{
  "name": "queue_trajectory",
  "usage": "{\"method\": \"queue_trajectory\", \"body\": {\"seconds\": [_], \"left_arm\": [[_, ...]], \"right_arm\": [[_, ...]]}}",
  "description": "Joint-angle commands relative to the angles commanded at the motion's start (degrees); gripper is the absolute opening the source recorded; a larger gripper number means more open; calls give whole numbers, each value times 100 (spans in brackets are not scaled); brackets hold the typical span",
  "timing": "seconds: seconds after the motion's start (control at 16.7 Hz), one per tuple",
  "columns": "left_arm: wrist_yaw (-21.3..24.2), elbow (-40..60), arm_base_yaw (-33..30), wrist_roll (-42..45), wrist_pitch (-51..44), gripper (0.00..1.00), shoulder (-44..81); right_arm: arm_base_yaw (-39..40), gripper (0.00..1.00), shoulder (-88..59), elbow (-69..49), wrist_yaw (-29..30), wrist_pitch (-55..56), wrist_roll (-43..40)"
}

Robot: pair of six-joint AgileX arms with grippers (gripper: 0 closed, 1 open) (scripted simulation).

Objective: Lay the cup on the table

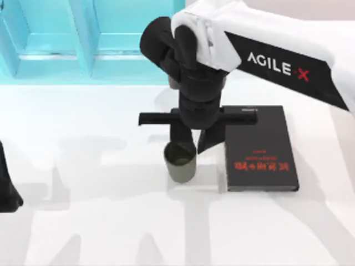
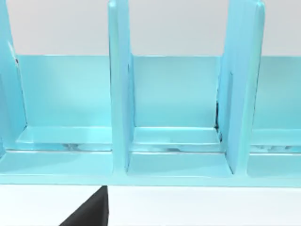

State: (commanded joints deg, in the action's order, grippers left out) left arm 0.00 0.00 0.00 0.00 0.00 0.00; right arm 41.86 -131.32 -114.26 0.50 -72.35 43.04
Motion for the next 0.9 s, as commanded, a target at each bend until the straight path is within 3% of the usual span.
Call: {"method": "queue_trajectory", "body": {"seconds": [0.54,0.9], "left_arm": [[0,0,0,0,0,100,0],[0,0,0,0,0,100,0]], "right_arm": [[0,98,0,0,0,0,0],[0,100,0,0,0,0,0]]}}
